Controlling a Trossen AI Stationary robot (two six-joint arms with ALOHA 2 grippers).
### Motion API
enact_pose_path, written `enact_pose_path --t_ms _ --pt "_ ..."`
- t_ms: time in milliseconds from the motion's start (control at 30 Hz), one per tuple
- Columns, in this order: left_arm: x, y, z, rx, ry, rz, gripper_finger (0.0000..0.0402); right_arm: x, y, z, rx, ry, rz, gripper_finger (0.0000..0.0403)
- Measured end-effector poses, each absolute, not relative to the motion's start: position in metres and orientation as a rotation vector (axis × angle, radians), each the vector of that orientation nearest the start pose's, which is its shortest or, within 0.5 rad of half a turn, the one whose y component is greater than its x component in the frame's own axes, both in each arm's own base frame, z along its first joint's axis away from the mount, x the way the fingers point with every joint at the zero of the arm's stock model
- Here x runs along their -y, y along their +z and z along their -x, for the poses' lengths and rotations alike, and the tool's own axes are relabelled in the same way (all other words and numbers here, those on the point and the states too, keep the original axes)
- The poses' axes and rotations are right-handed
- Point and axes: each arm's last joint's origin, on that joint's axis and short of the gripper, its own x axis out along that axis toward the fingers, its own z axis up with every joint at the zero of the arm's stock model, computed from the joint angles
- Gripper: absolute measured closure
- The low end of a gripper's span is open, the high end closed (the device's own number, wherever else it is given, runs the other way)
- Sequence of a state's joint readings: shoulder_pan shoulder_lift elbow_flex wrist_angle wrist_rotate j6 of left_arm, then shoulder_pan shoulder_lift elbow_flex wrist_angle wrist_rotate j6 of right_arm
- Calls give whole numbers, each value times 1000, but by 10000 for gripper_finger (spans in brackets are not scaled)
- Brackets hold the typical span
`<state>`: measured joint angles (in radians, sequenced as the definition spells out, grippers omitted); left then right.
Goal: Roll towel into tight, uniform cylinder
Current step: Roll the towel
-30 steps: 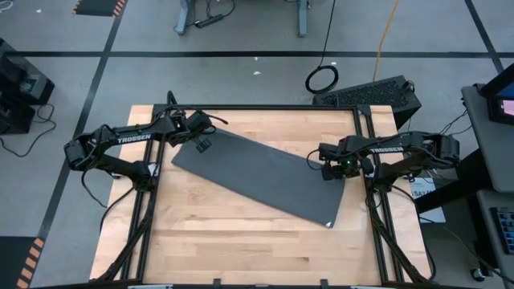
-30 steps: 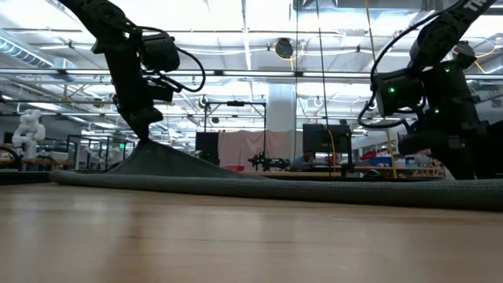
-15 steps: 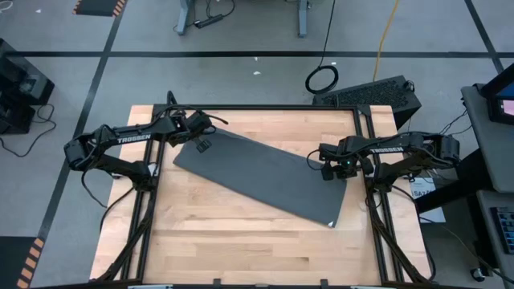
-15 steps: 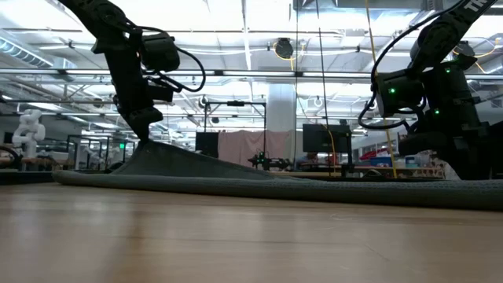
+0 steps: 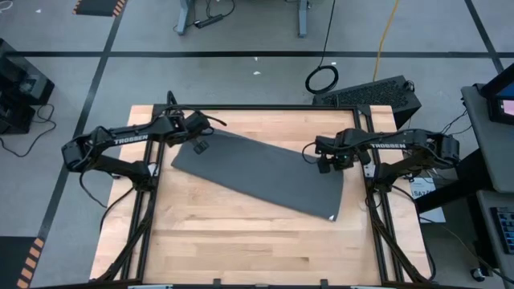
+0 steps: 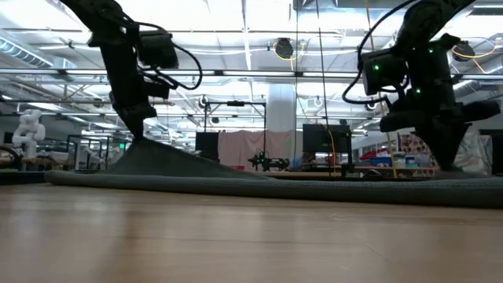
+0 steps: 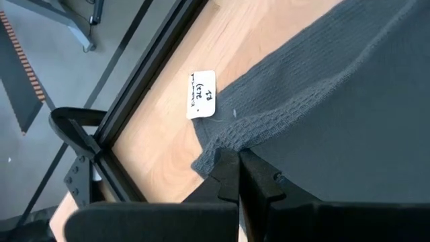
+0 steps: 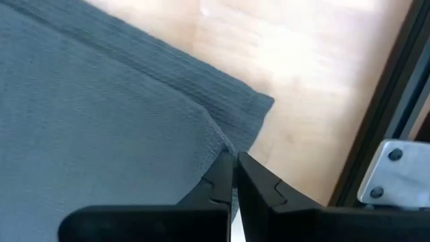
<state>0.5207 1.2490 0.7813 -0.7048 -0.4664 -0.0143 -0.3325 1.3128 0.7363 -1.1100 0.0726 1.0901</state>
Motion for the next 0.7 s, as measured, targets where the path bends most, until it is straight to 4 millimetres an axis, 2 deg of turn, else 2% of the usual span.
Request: enact_pose_path --t_ms 300,500,700 --pt "-103 244 -174 -1126 856 16 401 61 187 -168 -1393 -1226 -980 401" --pt "-86 275 -160 -986 861 -5 401 66 201 -171 -1334 -1297 -839 401" --pt "-78 273 -148 -1004 877 84 401 72 191 -176 -1185 -1342 -795 401"
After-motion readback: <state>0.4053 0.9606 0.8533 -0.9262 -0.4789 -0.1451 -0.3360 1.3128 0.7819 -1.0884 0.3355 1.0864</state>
